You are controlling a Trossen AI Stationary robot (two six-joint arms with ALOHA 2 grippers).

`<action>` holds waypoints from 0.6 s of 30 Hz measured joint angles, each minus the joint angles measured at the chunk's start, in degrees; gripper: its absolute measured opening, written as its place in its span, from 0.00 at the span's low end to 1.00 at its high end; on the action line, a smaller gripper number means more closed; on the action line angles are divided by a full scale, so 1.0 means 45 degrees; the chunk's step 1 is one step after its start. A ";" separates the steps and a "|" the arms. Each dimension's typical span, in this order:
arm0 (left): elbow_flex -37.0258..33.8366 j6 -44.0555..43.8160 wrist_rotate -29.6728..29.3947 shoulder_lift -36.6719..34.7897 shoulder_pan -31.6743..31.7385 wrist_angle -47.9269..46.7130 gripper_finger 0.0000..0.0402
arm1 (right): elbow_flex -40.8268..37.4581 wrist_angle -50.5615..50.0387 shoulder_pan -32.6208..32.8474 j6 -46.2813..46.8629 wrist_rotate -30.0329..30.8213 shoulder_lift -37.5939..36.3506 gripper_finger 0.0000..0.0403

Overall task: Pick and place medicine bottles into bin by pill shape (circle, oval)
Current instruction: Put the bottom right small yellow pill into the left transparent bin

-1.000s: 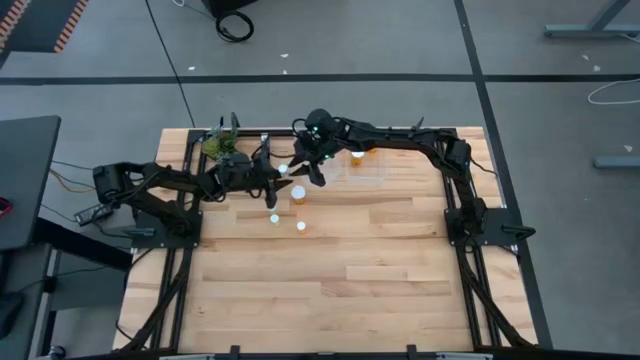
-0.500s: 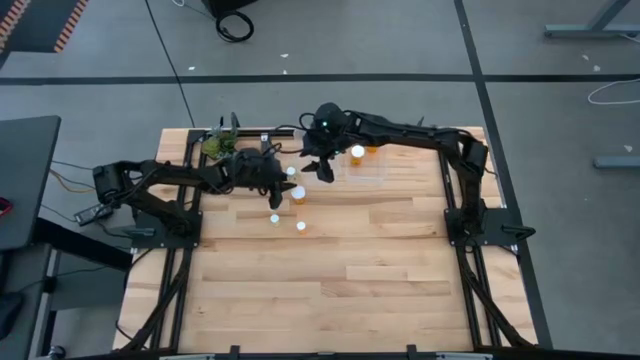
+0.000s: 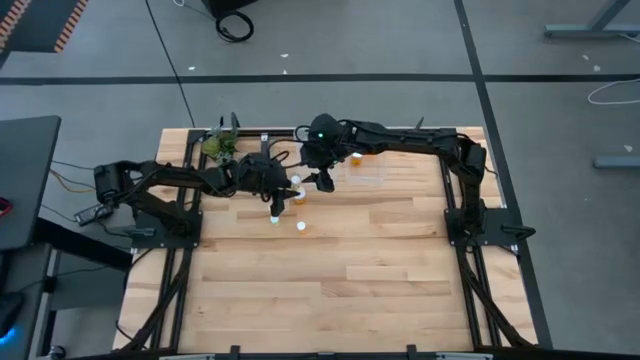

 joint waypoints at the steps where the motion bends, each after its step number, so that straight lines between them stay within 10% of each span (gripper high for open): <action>1: 0.0000 -0.0002 0.0007 0.0000 -0.0012 -0.0024 0.27 | 0.0000 -0.0014 0.0010 0.0026 0.0000 0.0001 0.67; 18: 0.0000 0.0046 -0.0152 0.0000 -0.0063 -0.0338 0.27 | -0.0200 0.0885 0.0448 -0.0191 0.0006 0.0143 0.67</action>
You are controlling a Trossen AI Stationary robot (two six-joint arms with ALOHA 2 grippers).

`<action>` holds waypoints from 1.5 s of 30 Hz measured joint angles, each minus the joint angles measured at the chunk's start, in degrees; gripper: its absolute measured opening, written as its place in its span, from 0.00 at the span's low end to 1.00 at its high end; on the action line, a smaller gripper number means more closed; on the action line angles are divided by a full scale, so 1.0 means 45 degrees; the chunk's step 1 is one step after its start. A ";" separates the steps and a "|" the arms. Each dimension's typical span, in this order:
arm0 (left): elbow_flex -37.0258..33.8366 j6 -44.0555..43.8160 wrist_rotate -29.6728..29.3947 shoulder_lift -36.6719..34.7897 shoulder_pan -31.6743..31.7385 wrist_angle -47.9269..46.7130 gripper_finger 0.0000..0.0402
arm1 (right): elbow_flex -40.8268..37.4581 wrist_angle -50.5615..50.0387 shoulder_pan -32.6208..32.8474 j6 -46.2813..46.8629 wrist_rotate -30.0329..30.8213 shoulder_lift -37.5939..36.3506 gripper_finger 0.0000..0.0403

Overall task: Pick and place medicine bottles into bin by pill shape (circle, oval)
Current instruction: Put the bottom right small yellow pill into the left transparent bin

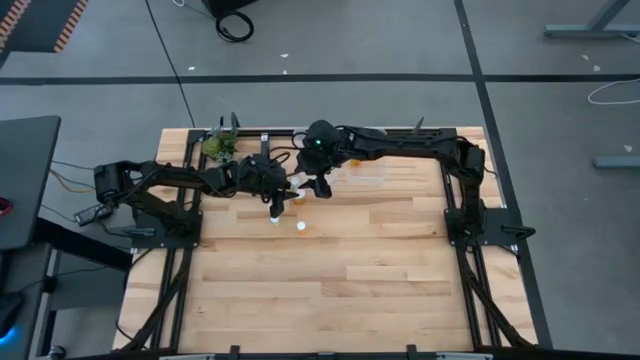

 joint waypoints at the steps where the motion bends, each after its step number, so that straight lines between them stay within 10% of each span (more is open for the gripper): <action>1: 0.0000 0.0019 -0.0002 0.0000 0.0000 0.0000 0.27 | -0.0115 0.0051 -0.0035 0.0041 -0.0039 0.0036 0.67; 21: -0.0005 0.0328 -0.0194 0.0000 0.0000 0.0953 0.27 | -0.0367 0.1357 -0.0043 0.0240 -0.0527 0.0107 0.67; 45: -0.0005 0.0352 -0.0222 0.0000 0.0005 0.1171 0.27 | -0.0364 0.1458 -0.0038 0.0182 -0.0523 0.0102 0.43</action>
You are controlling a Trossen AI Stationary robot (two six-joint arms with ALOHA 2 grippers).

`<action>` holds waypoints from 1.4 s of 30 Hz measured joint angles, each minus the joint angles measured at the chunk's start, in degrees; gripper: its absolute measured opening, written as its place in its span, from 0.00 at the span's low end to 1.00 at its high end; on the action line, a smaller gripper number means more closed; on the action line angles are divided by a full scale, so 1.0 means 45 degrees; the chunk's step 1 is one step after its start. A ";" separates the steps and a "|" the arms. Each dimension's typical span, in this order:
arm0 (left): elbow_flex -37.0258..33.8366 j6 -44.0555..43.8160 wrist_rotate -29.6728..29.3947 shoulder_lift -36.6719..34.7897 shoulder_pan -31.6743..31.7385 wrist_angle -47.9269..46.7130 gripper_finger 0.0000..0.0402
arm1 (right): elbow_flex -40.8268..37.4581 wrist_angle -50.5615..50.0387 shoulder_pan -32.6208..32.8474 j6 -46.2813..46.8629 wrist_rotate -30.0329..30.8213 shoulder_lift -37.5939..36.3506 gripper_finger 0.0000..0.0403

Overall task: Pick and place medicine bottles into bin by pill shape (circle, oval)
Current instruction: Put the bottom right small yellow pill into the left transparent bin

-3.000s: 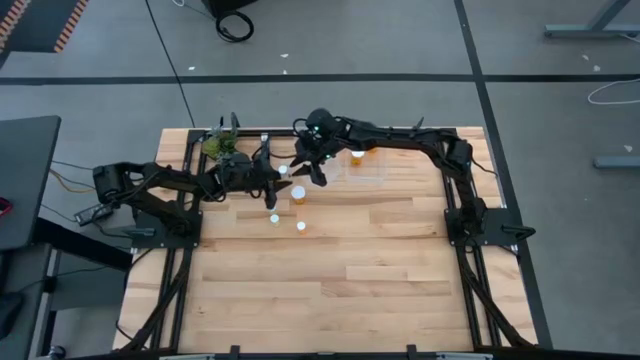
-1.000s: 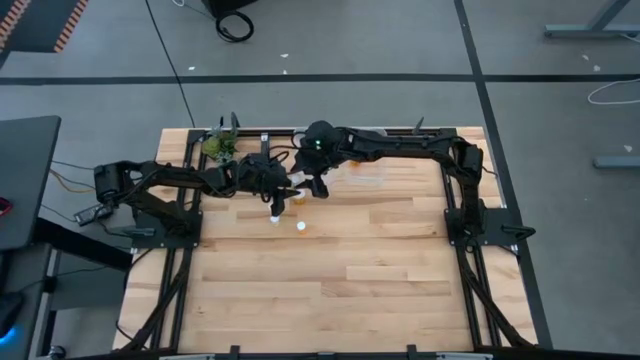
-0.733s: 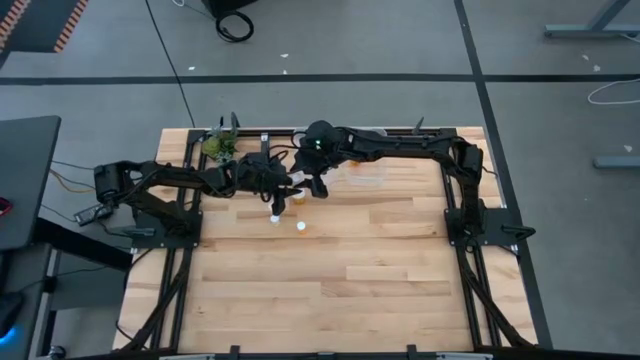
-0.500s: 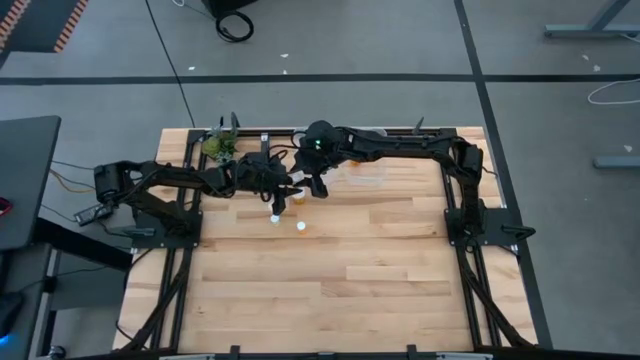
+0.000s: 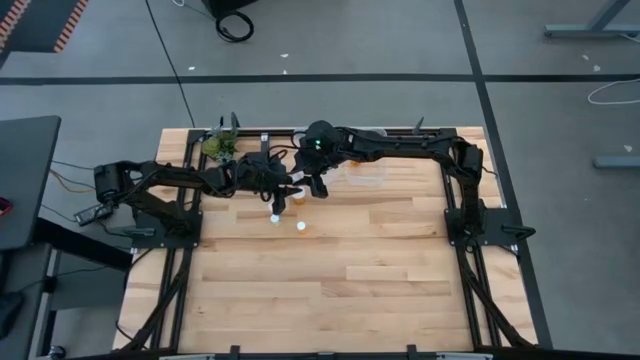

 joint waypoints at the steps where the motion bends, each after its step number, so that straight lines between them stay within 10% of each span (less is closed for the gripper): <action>1: 0.0000 0.0005 0.0000 0.0000 0.0000 0.0000 0.27 | 0.0000 -0.0003 0.0000 -0.0008 0.0000 -0.0005 0.43; 33: 0.0000 0.0280 -0.0114 0.0000 0.0000 -0.0024 0.28 | -0.0005 -0.0010 -0.0001 -0.0027 0.0019 -0.0005 0.34; 42: 0.0000 0.0311 -0.0264 0.0005 -0.0005 -0.0065 0.44 | -0.0005 0.0010 -0.0015 -0.0056 0.0053 -0.0015 0.34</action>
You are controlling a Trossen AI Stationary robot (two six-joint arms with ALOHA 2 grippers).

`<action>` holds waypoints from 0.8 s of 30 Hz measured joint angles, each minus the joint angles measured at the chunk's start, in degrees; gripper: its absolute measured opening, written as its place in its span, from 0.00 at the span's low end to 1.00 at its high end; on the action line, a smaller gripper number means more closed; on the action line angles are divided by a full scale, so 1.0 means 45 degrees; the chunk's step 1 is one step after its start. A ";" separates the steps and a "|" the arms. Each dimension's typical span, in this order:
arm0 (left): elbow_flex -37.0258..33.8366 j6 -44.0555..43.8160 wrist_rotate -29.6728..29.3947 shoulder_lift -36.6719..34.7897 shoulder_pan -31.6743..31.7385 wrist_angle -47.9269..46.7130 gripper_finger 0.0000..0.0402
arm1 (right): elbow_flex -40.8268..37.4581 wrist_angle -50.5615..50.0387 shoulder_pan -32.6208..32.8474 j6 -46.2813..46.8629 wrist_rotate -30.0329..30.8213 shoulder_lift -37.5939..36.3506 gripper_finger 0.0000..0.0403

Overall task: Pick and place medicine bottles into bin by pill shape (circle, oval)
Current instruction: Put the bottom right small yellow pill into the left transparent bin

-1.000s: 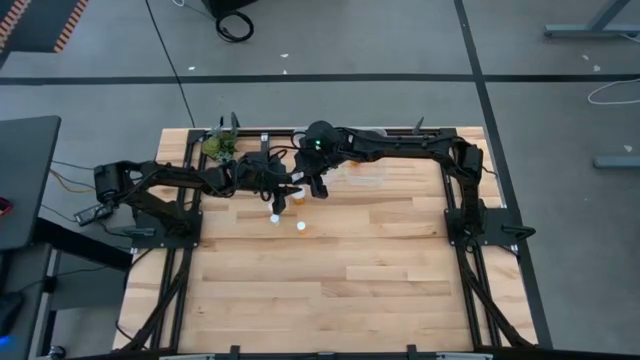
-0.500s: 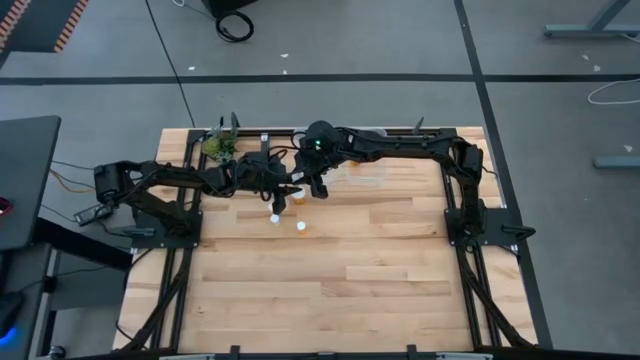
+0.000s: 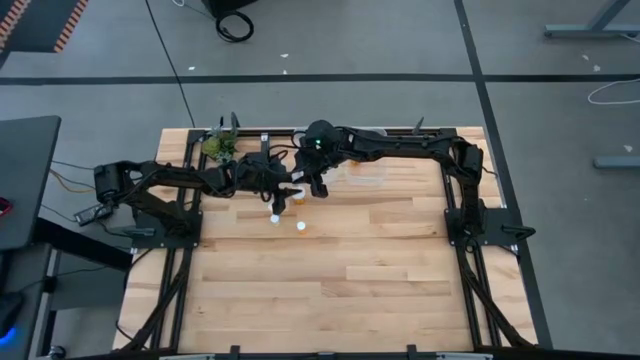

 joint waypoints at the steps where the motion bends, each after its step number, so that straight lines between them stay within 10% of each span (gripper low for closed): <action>1: 0.0000 0.0000 -0.0001 -0.0005 0.0000 0.0002 0.47 | 0.0000 0.0000 0.0000 0.0000 0.0000 0.0000 0.34; 10: 0.0000 0.0000 -0.0039 0.0000 0.0011 -0.0181 0.66 | 0.0000 -0.0005 -0.0017 0.0000 -0.0010 0.0000 0.34; 24: 0.0000 0.0039 -0.0379 -0.0005 0.0401 -0.0571 0.65 | 0.0000 -0.0133 -0.0185 0.0005 0.0049 0.0000 0.34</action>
